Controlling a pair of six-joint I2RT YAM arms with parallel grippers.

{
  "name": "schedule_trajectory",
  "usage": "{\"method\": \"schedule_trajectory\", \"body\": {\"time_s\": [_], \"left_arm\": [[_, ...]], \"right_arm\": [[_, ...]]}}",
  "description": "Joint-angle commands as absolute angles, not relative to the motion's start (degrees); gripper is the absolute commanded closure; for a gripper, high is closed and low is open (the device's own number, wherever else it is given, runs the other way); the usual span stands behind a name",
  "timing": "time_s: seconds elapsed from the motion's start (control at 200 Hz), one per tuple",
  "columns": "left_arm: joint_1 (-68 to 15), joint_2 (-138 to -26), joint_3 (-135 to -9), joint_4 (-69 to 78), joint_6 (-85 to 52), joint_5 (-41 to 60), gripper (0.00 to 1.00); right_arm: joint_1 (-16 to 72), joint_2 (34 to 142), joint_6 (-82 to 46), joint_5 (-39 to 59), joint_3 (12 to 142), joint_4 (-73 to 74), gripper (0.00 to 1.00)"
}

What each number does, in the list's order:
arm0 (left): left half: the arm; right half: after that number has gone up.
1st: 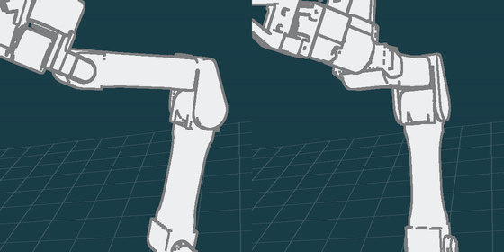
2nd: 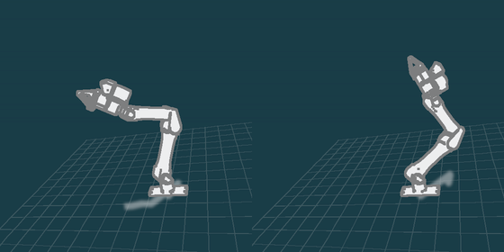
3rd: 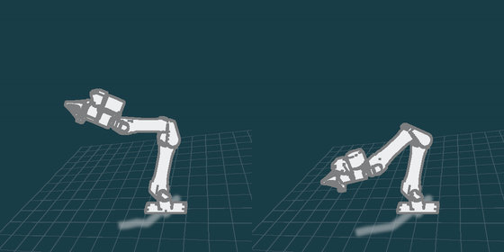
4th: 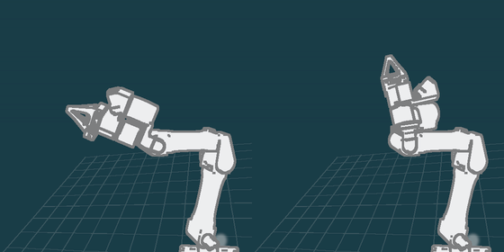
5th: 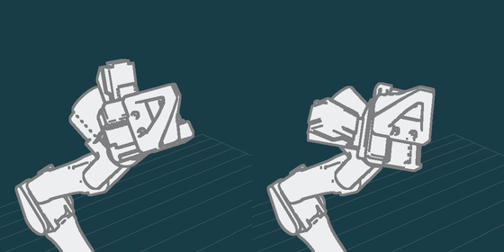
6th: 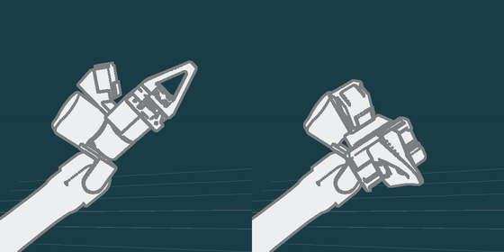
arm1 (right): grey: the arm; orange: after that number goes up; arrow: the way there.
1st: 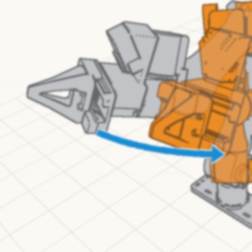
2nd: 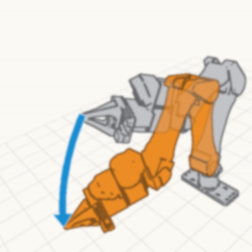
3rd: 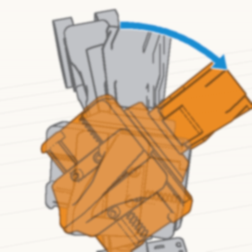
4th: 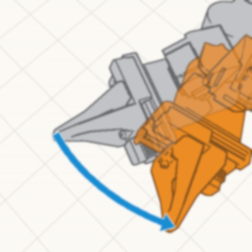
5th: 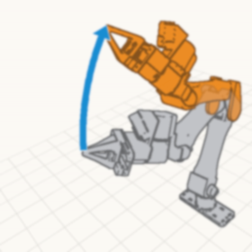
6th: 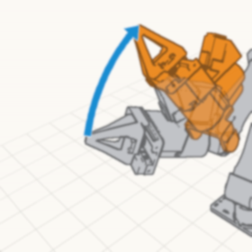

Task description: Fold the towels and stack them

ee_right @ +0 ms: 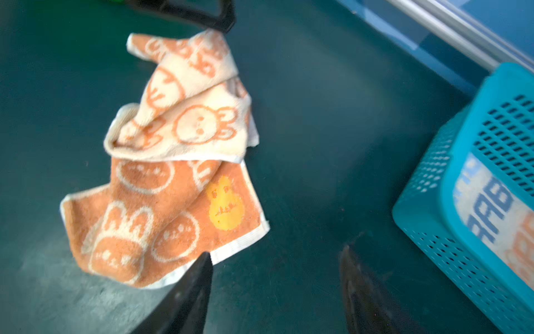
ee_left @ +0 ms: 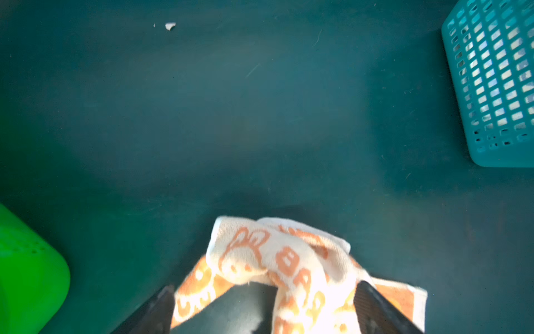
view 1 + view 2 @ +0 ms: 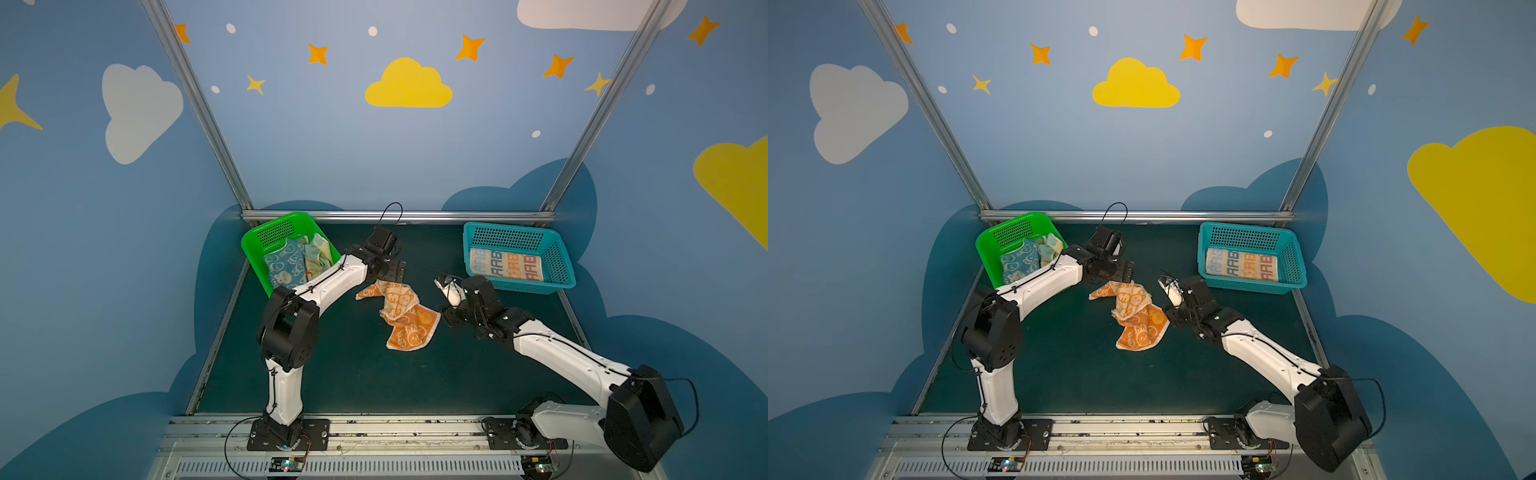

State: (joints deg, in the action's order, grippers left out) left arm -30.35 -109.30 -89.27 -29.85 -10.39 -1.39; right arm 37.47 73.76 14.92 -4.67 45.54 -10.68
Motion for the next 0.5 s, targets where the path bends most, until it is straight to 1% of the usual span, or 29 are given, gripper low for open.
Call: {"method": "schedule_trajectory", "body": {"time_s": [0.0, 0.135, 0.26, 0.411, 0.491], "left_arm": [[-30.4, -102.4, -85.3, -28.5, -10.0, -1.5, 0.0], [-29.9, -94.7, -77.8, -24.8, -11.9, -3.0, 0.0], [-28.3, -86.5, -69.6, -20.4, -15.7, -6.3, 0.0], [-23.3, -77.2, -62.2, -17.9, -21.1, -4.6, 0.0], [-20.3, -73.3, -59.6, -17.7, -22.9, -2.8, 0.0]], "right_arm": [[40.7, 75.7, 25.3, -1.5, 47.6, -16.3, 0.35], [45.0, 76.6, 29.6, 0.2, 47.2, -18.7, 0.35], [48.8, 77.7, 30.6, 1.4, 47.3, -19.8, 0.35], [52.5, 80.5, 27.1, 1.9, 50.4, -21.9, 0.37], [53.7, 82.7, 23.2, 1.6, 52.7, -23.8, 0.4]]}}
